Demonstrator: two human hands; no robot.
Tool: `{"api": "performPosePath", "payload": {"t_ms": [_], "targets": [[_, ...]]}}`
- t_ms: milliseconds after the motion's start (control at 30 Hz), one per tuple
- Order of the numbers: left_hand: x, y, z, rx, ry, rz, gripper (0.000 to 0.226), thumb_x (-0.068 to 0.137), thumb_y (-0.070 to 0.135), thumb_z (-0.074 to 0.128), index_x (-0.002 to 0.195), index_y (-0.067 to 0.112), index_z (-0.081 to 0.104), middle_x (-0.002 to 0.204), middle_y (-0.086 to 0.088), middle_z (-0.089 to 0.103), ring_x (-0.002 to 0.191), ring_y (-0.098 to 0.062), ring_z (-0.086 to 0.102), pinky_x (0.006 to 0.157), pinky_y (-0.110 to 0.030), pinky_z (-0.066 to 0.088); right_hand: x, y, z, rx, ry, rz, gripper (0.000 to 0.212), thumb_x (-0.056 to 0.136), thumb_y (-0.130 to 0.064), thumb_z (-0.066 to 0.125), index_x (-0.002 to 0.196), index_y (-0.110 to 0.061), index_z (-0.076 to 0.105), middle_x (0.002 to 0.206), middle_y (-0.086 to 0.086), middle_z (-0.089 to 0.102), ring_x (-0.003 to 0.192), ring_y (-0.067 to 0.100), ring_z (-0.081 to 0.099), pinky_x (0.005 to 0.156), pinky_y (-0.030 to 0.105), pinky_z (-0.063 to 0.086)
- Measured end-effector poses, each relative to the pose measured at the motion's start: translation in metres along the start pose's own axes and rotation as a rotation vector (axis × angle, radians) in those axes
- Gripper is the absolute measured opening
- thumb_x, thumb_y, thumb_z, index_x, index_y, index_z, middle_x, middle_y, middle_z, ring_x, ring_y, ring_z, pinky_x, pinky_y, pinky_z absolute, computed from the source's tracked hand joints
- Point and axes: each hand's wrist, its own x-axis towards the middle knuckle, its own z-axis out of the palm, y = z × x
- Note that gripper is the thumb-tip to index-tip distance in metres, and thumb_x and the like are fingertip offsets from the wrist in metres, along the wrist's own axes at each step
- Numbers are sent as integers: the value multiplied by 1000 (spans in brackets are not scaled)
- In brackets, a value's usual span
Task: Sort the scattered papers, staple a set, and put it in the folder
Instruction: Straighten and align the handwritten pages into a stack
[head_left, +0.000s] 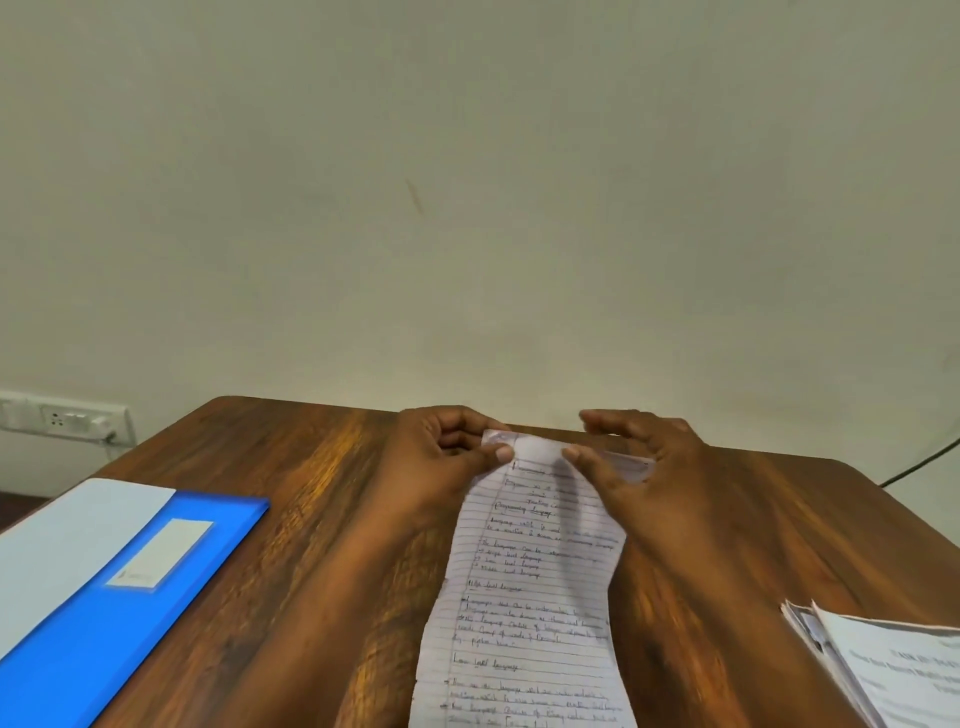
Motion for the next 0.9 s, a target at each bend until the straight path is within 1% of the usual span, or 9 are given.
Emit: {"api": "performPosePath", "payload": {"t_ms": [67,133,267,333,467,567,700,833,900], "targets": [[-4,3,7,8,-35,18,16,80,6,86,94,8,79,87,-7,81,83,-21,79,73,-30,64,-4,-4,11,-57,-8,-122,30,84,-58,76,111,-44,75,100,-36,64,107,2,61,93,48,55],[-6,5,13,12,-57,41,17,78,9,88,93,12,79,87,-5,81,84,-21,79,77,-34,65,-7,-3,19,-15,-21,-163,25,88,-59,71,108,-45,75,96,-36,68,102,1,63,92,53,53],[-9,9,17,-2,-34,52,24,77,13,90,98,13,78,87,-5,81,85,-21,79,80,-40,65,-6,-1,22,120,20,-128,9,86,-39,80,94,-38,81,87,-29,75,91,1,68,83,42,58],[-8,10,17,-7,20,57,28,76,15,91,100,15,78,89,-3,81,87,-19,79,82,-42,65,-5,0,22,105,54,-116,9,85,-38,79,94,-38,81,85,-28,74,88,1,67,80,39,59],[-8,12,16,-36,102,81,27,76,8,90,100,13,77,89,-4,80,87,-18,78,84,-38,65,-4,1,20,75,93,-97,10,86,-37,79,96,-36,81,83,-30,69,86,0,68,83,40,59],[-10,14,17,-28,120,104,27,75,8,91,97,12,76,88,-3,80,85,-17,78,81,-36,65,-5,1,21,70,88,-81,9,87,-33,80,96,-33,81,83,-28,70,86,1,68,84,42,59],[-13,16,21,-35,142,108,27,72,12,93,91,12,74,87,-2,79,81,-18,78,76,-34,65,-5,0,22,85,71,-76,10,86,-32,81,97,-33,82,84,-26,72,87,2,67,80,37,59],[-14,18,23,-94,104,64,41,70,16,94,105,16,73,91,-4,81,87,-18,79,80,-36,64,-8,-3,23,100,58,-98,9,86,-35,81,95,-35,82,84,-27,74,88,-1,67,79,31,57],[-16,19,23,-109,92,50,41,73,15,93,109,17,73,89,-5,81,86,-18,80,79,-36,65,-8,-4,23,113,54,-103,9,86,-35,81,94,-36,82,83,-29,73,90,-3,67,80,28,56]]}}
